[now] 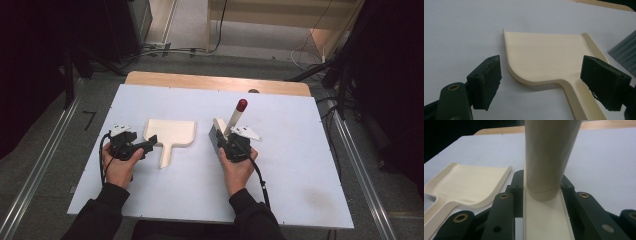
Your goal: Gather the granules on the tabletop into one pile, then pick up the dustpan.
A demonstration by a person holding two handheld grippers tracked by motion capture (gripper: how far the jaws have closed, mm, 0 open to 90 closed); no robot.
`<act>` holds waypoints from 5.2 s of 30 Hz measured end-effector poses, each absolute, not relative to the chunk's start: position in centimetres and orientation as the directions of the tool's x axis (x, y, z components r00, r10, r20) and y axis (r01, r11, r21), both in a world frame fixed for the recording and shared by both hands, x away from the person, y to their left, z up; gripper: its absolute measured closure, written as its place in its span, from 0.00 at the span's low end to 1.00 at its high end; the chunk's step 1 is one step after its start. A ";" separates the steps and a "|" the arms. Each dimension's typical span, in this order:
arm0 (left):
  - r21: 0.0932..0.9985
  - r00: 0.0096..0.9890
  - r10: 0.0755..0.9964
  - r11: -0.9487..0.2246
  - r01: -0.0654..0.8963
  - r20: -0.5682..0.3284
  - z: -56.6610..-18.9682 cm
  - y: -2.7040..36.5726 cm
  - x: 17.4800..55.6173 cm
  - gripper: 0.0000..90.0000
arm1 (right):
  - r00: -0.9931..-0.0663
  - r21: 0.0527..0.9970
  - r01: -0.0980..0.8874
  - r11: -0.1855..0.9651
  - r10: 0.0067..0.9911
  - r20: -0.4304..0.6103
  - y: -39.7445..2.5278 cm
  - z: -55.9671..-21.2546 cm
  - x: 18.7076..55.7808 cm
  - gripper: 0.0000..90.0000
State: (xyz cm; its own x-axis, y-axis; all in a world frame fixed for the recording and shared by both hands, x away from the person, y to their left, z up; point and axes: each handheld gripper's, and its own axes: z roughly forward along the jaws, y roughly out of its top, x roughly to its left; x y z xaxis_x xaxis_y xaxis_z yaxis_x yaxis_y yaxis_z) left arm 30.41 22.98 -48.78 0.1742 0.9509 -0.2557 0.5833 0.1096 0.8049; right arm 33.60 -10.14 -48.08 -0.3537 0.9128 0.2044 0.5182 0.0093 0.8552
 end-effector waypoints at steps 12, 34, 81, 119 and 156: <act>0.804 0.177 0.951 0.107 0.585 -0.255 -48.8 22.9 30.4 0.20 | -0.399 0.876 0.482 -0.033 0.881 0.253 -10.6 -46.7 33.2 0.71; 0.802 0.181 0.951 0.099 0.589 -0.250 -49.0 22.7 30.5 0.20 | -0.491 0.894 0.299 0.334 0.857 -0.156 -13.3 -47.4 36.6 0.71; 0.802 0.167 0.957 0.097 0.590 -0.238 -49.2 22.3 30.0 0.18 | -0.499 0.906 0.394 0.155 0.864 0.070 -21.7 -46.7 36.3 0.71; 0.802 0.166 0.976 0.017 0.598 -0.144 -49.5 18.5 26.4 0.15 | -0.513 0.911 0.387 0.143 0.854 0.083 -23.0 -46.4 36.4 0.71; 0.763 0.098 0.995 -0.061 0.644 -0.004 -51.4 14.9 29.1 0.34 | -0.515 0.910 0.391 0.140 0.853 0.090 -22.9 -46.6 36.4 0.71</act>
